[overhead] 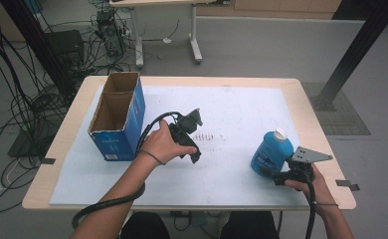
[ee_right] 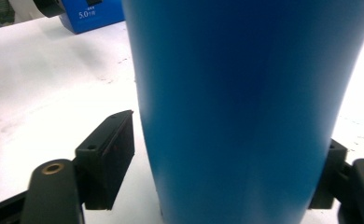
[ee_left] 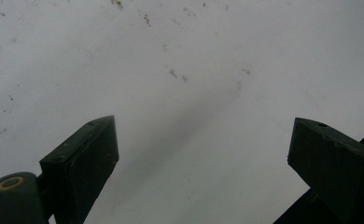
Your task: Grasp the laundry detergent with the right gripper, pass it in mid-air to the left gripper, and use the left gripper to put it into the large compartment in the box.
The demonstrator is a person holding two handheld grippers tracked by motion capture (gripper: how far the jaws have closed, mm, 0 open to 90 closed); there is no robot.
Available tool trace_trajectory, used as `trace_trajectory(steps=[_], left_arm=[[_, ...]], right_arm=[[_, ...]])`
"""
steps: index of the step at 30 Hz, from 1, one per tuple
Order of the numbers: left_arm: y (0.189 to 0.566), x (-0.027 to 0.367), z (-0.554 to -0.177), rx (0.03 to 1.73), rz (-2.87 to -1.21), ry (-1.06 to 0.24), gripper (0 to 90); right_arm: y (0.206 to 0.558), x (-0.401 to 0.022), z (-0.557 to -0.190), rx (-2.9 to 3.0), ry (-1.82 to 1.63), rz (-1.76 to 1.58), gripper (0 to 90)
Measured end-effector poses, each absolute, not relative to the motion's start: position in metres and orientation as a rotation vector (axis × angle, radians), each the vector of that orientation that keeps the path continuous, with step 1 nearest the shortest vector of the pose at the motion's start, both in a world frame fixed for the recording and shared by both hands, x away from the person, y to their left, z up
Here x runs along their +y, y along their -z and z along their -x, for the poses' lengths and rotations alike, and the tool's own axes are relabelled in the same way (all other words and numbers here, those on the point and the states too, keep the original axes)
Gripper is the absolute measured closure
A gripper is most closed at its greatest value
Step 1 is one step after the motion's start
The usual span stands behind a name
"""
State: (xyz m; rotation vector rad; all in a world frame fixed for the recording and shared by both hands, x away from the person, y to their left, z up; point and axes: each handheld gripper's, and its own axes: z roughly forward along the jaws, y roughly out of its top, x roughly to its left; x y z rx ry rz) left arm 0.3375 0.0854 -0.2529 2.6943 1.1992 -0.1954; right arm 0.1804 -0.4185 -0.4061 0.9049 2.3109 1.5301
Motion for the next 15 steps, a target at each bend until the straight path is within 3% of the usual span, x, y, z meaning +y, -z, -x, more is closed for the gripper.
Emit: trace_trajectory(steps=[15], left_arm=[[0.2524,0.0835,-0.3369,1.194,-2.690,0.193,9.2]], right_arm=[[0.4081,-0.4195,-0.1800,2.288,-1.539,-0.915,33.3]])
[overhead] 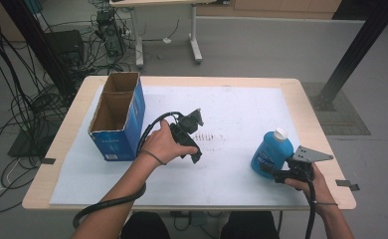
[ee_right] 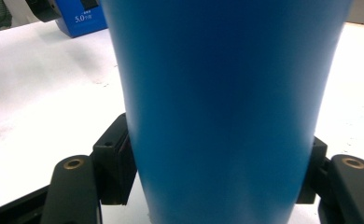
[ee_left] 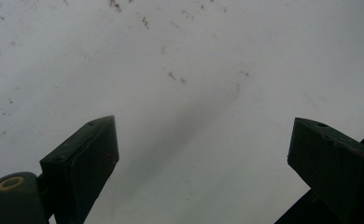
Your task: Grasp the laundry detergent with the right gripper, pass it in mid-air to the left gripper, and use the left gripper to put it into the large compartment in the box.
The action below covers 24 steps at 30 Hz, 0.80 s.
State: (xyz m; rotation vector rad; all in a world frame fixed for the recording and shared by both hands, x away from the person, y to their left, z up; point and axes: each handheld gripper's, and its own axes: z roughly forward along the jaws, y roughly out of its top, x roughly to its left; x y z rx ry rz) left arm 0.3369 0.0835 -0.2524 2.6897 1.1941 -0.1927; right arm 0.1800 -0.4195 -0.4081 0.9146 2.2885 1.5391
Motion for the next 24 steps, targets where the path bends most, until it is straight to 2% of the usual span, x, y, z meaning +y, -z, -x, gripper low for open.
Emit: trace_trajectory(steps=[9,24], left_arm=[[0.2514,0.0831,-0.3362,1.193,-2.691,0.185,9.2],[0.2503,0.0843,-0.3361,1.193,-2.686,0.184,9.3]], right_arm=[[0.4096,-0.4187,-0.1788,2.273,-1.537,-0.914,38.5],[0.4105,-0.4185,-0.1778,2.267,-1.529,-0.888,40.2]])
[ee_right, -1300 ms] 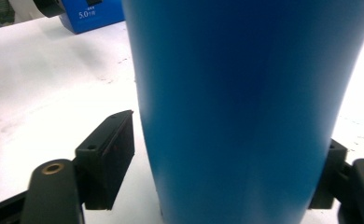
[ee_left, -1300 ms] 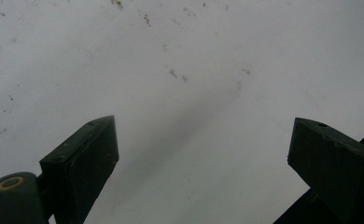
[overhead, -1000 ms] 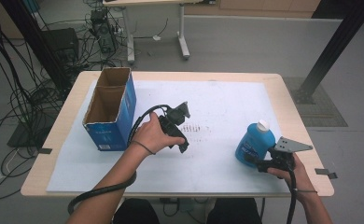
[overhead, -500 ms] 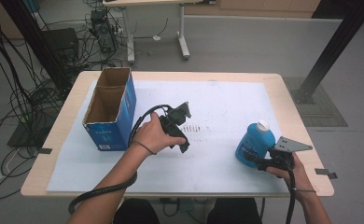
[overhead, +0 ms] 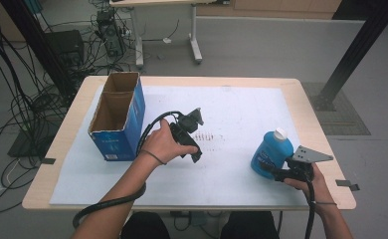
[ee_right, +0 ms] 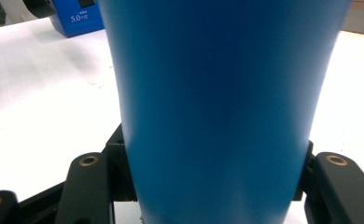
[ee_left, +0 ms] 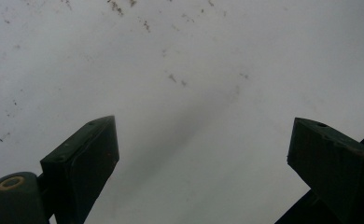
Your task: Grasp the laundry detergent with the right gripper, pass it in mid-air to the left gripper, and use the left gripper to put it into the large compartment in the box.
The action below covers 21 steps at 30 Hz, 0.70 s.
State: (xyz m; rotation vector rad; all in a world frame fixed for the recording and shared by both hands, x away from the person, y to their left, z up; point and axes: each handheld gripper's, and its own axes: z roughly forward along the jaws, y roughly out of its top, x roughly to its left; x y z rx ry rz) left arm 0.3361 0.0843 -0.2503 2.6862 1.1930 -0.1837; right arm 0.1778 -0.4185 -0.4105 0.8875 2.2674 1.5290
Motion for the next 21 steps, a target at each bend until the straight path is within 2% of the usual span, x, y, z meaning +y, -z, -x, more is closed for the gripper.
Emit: trace_trajectory(steps=[21], left_arm=[[0.2507,0.0828,-0.3372,1.192,-2.690,0.185,9.2]], right_arm=[[0.4136,-0.4188,-0.1753,2.251,-1.537,-0.878,40.7]])
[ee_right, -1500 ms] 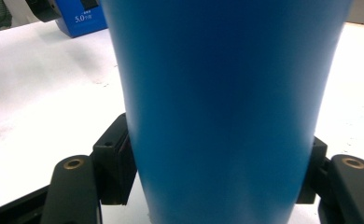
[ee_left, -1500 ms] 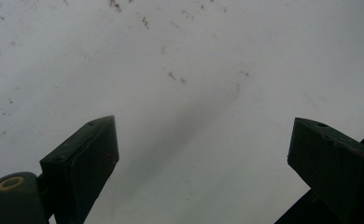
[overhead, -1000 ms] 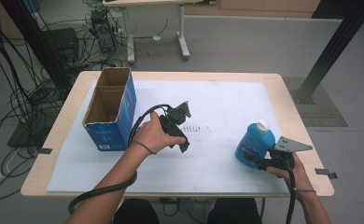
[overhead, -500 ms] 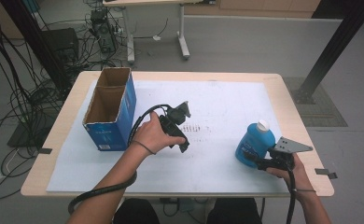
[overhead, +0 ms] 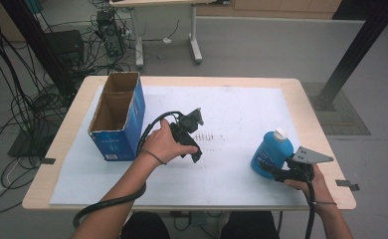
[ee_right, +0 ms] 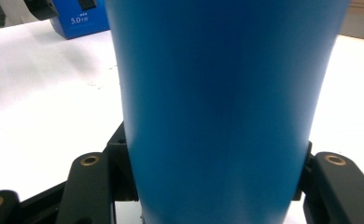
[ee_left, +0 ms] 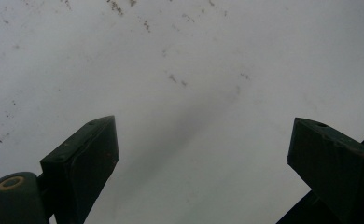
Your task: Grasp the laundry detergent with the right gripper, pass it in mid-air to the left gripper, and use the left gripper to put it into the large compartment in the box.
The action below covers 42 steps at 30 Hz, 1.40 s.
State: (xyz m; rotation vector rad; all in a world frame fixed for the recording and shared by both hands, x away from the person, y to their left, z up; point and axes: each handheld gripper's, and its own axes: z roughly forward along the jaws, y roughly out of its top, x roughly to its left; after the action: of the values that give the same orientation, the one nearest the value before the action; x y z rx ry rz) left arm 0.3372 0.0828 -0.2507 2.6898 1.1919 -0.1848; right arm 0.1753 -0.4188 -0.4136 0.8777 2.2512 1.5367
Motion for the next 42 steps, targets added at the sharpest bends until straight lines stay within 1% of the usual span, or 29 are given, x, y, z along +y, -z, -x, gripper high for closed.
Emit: trace_trajectory(steps=[30,42], left_arm=[[0.2454,0.0799,-0.3354,1.183,-2.691,0.178,9.1],[0.2487,0.0790,-0.3342,1.185,-2.697,0.183,9.1]], right_arm=[[0.4157,-0.4186,-0.1731,2.238,-1.537,-0.865,40.9],[0.4172,-0.4191,-0.1727,2.233,-1.544,-0.862,41.0]])
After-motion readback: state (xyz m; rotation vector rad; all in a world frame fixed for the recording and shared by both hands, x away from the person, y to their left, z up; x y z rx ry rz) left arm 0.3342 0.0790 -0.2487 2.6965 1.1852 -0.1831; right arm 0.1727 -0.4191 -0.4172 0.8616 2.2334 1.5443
